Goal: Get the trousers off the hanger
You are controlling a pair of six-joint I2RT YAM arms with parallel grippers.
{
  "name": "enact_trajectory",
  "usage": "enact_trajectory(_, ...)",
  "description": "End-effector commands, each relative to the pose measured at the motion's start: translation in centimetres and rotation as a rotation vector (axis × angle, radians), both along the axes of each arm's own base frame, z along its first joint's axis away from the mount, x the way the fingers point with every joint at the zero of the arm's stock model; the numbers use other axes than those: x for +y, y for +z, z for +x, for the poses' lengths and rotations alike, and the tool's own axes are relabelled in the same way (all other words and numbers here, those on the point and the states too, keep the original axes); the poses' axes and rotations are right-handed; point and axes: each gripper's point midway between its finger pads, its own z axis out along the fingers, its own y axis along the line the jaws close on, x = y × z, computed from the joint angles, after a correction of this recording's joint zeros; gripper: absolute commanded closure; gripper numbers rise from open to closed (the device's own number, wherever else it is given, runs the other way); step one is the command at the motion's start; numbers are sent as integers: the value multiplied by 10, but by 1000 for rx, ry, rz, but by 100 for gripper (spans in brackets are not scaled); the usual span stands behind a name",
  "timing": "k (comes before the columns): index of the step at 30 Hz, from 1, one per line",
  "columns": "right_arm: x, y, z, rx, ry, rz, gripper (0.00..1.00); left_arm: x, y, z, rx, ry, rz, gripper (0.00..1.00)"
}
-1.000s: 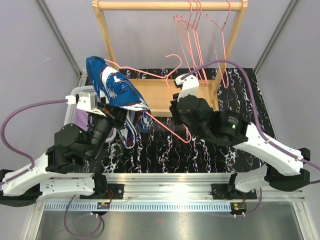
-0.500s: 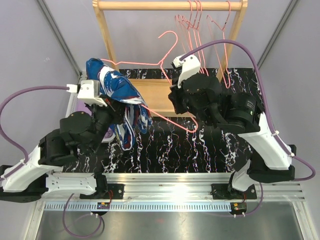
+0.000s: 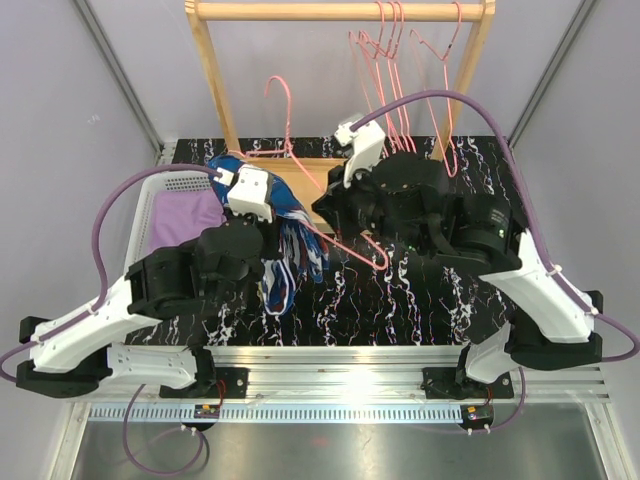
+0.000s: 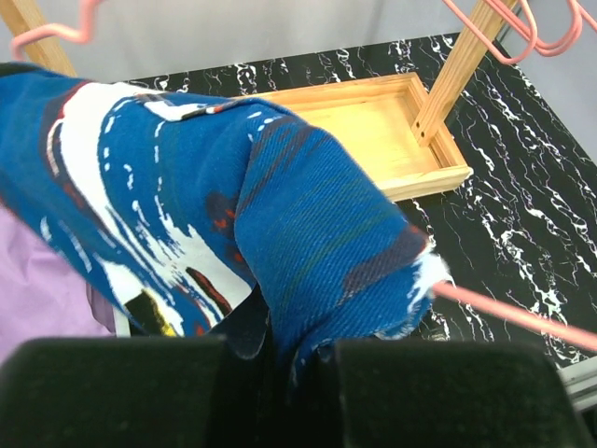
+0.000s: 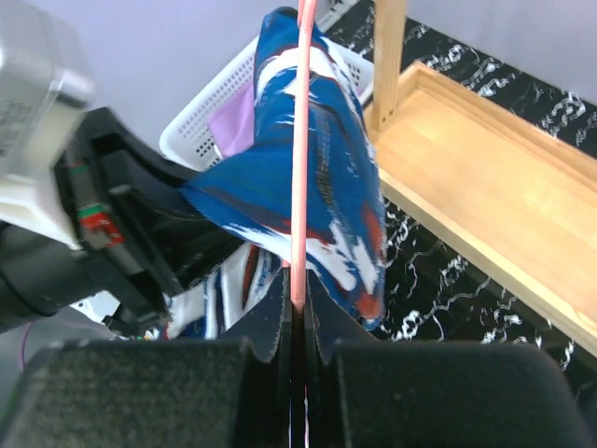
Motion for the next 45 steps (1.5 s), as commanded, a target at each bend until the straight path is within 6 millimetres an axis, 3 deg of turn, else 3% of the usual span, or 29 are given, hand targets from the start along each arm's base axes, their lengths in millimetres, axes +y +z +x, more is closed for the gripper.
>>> enact_trajectory(1, 27, 43, -8, -124, 44, 139, 100, -10, 33, 3, -60, -41, -117, 100)
enact_trajectory(4, 42, 22, -15, -117, 27, 92, 100, -12, 41, 4, -71, -60, -135, 100)
enact_trajectory(9, 48, -11, -12, -77, -62, 56, 100, -10, 55, 5, -95, -73, -170, 100)
enact_trajectory(12, 40, -7, -6, -89, -118, 81, 100, -15, 56, 1, -102, -127, -175, 100)
enact_trajectory(15, 30, 12, -4, -119, -153, 109, 100, -29, 42, -5, -103, -206, -172, 100)
enact_trajectory(17, 28, 19, -3, -140, -171, 100, 100, -32, 43, -13, -119, -265, -211, 94)
enact_trajectory(18, 19, 31, -1, -158, -203, 105, 100, -35, 28, -15, -107, -284, -196, 92)
enact_trajectory(20, 19, 35, 1, -171, -221, 92, 100, -35, 25, -22, -111, -328, -219, 82)
enact_trajectory(24, 13, 56, 0, -203, -239, 109, 100, -36, 13, -26, -101, -347, -219, 75)
enact_trajectory(31, 29, 66, -10, -254, -245, 93, 100, -49, 14, -23, -116, -378, -185, 57)
enact_trajectory(34, 30, 69, -13, -274, -265, 85, 100, -50, 13, -16, -127, -343, -167, 60)
enact_trajectory(39, 25, 79, -20, -327, -314, 64, 100, -34, 17, 0, -171, -216, -166, 85)
enact_trajectory(45, 15, 81, -13, -359, -388, 29, 100, -33, 17, -1, -174, -228, -145, 85)
